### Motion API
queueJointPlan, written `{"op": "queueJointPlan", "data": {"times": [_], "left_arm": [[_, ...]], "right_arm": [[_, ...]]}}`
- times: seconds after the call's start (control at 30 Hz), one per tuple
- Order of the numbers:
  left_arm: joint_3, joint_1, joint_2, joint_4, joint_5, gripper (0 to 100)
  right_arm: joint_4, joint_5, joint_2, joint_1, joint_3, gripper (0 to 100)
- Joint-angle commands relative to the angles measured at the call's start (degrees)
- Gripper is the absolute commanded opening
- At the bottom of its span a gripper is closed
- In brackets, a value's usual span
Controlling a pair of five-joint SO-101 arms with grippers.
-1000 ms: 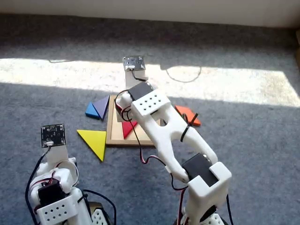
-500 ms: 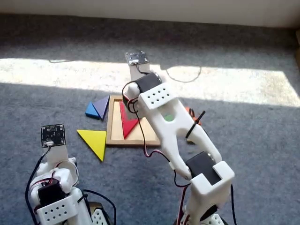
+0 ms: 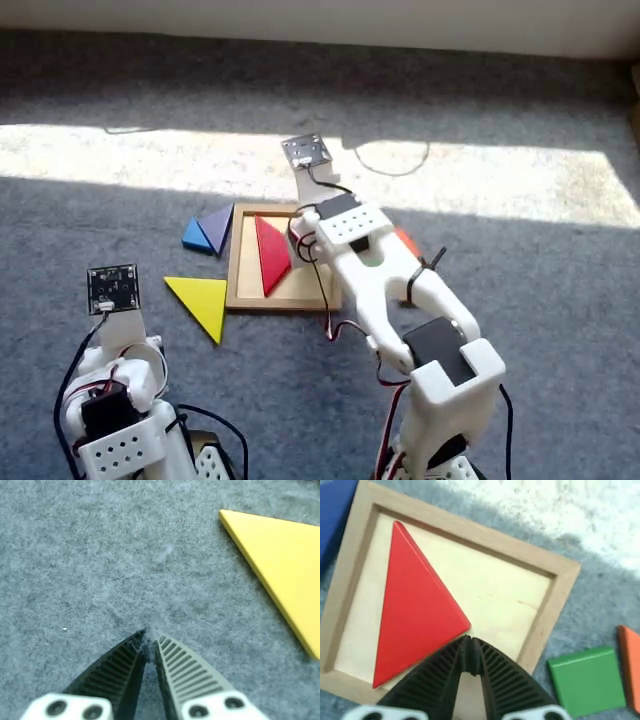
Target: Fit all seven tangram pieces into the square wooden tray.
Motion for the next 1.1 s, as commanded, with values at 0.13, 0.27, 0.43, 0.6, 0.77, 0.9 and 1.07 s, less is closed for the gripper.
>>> {"op": "queueJointPlan", "data": {"times": [0.13, 0.27, 0.43, 0.6, 0.77, 0.9, 1.07], "left_arm": [[1.2, -0.6, -1.8, 0.4, 0.1, 1], [1.2, -0.6, -1.8, 0.4, 0.1, 1], [1.2, -0.6, -1.8, 0.4, 0.1, 1], [1.2, -0.6, -1.8, 0.4, 0.1, 1], [1.2, -0.6, -1.8, 0.4, 0.1, 1], [1.2, -0.6, -1.8, 0.4, 0.1, 1], [1.2, -0.6, -1.8, 0.4, 0.1, 1]], "right_arm": [[-9.1, 0.7, -1.1, -9.8, 5.8, 0.5], [-9.3, 0.7, -1.4, -13.9, 6.0, 0.5], [-8.8, 0.7, -2.0, -16.6, 6.0, 0.5], [-0.4, 0.7, -10.9, -16.6, 6.0, 0.5], [10.2, 0.8, -29.7, -14.3, 7.3, 0.5], [14.7, 0.7, -44.3, -9.7, 13.9, 0.5], [16.0, 1.0, -60.7, -3.0, 26.9, 0.5]]}}
